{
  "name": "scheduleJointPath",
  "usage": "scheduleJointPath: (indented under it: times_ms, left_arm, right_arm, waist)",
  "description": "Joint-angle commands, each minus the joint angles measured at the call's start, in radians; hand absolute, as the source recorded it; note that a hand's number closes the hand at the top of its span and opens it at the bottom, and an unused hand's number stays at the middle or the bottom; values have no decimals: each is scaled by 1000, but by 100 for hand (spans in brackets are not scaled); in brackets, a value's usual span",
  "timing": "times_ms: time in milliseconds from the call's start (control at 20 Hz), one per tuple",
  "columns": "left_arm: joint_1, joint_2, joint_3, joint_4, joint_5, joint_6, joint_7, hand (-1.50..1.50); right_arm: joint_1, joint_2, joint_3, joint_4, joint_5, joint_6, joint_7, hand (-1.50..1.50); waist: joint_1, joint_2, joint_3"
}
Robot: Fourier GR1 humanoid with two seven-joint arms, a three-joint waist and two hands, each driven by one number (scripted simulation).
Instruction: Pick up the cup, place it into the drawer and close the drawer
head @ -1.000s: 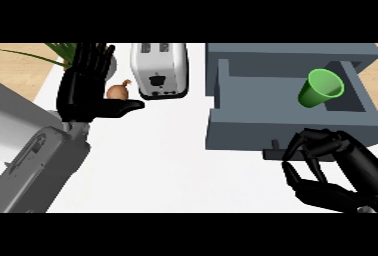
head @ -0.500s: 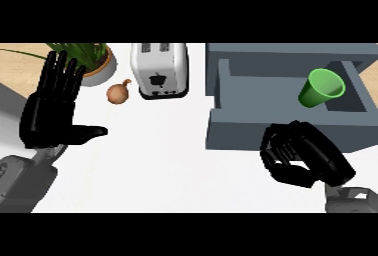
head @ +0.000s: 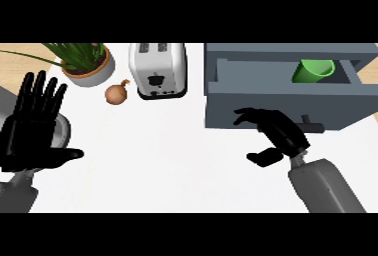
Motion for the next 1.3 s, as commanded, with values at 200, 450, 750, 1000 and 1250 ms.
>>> scheduleJointPath:
  times_ms: [200,450,750,1000,1250]
  left_arm:
    - [36,-6,111,3,-7,-94,49,-150]
    - [59,-34,125,46,-34,-161,-17,-150]
    - [94,-41,126,11,-47,-197,3,-150]
    - [34,-49,132,60,-33,-214,19,-150]
    - [9,-57,118,69,-64,-205,25,-150]
  right_arm:
    - [-189,37,-79,388,53,-75,-137,-150]
    - [-387,43,-169,694,30,-102,-222,-150]
    - [-516,-18,-241,910,12,-88,-333,-150]
    - [-607,-63,-270,1011,16,-82,-348,-150]
    - [-632,-69,-283,1070,18,-110,-367,-150]
  waist:
    - [-6,0,0]
    - [9,7,1]
    - [24,10,1]
    - [54,28,2]
    - [62,32,3]
